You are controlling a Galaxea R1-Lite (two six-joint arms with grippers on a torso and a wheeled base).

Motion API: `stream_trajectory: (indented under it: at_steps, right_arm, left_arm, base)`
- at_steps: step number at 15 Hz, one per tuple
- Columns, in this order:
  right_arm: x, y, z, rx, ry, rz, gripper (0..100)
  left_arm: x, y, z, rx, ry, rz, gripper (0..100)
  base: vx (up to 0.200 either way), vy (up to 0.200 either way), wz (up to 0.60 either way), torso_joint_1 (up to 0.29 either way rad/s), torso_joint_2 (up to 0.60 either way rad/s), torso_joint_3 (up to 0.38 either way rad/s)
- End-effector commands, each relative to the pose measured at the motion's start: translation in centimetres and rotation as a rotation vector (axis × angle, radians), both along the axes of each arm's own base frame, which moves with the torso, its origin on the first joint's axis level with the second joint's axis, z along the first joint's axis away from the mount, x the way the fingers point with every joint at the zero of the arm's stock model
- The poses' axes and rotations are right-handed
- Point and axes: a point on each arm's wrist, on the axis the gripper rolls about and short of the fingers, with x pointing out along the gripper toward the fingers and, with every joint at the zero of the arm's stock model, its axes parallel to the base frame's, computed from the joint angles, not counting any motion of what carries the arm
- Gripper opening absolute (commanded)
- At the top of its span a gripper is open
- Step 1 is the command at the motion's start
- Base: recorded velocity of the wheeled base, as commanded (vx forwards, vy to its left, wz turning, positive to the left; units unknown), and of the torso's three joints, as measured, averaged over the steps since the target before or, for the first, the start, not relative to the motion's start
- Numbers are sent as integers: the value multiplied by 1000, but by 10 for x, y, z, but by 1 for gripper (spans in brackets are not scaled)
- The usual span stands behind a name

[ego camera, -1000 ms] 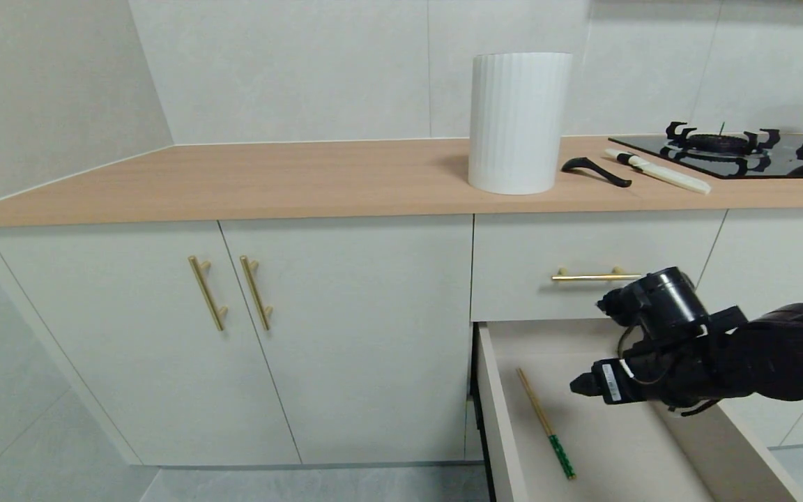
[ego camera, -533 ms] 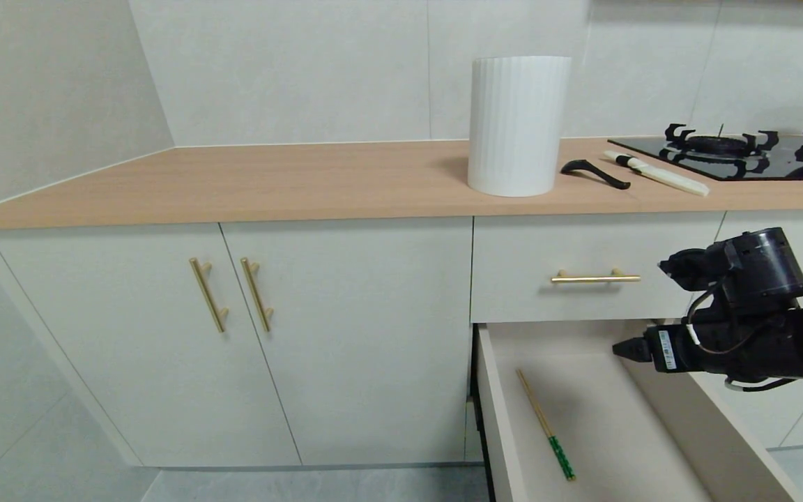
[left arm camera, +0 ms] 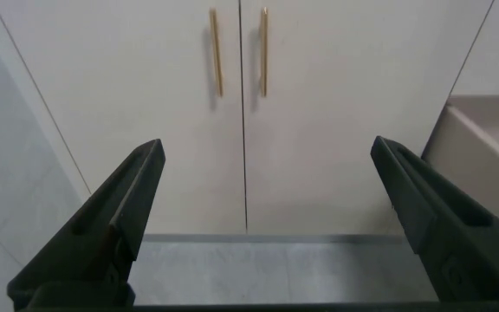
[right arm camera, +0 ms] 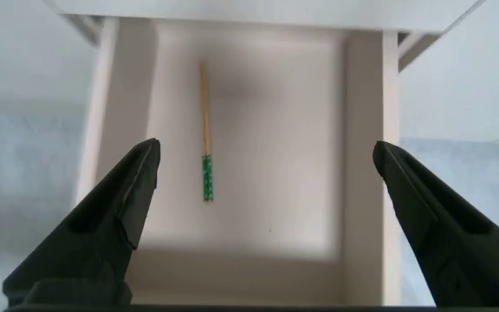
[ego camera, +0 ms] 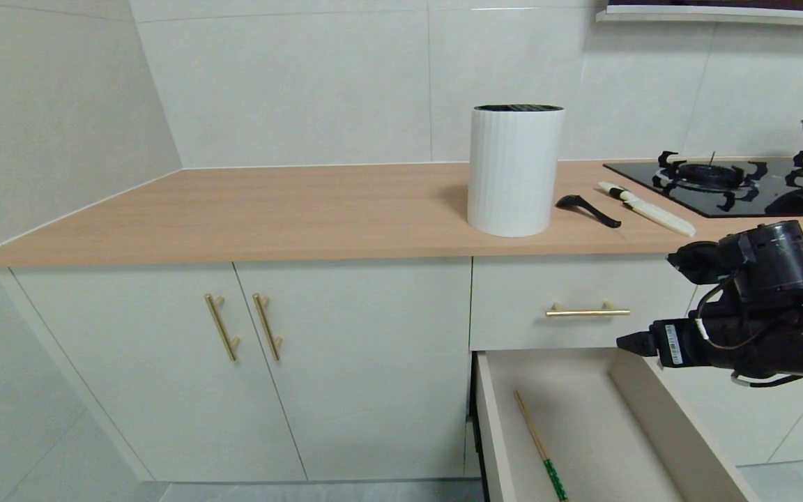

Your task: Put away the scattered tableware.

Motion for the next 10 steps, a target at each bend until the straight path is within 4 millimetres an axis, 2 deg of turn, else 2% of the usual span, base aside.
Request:
stream_trajectory:
  at_steps: [1, 10]
  right_arm:
    - [0, -1, 0, 0, -1, -4, 100]
    - [1, -1, -1, 1, 1, -3, 100]
  left_arm:
    - [0, 0, 0, -1, 0, 2, 100]
    - [0, 0, 0, -1, 0, 0, 100]
  base:
    - [0, 0, 0, 168, -481, -315]
    - [0, 0, 0, 189, -475, -290]
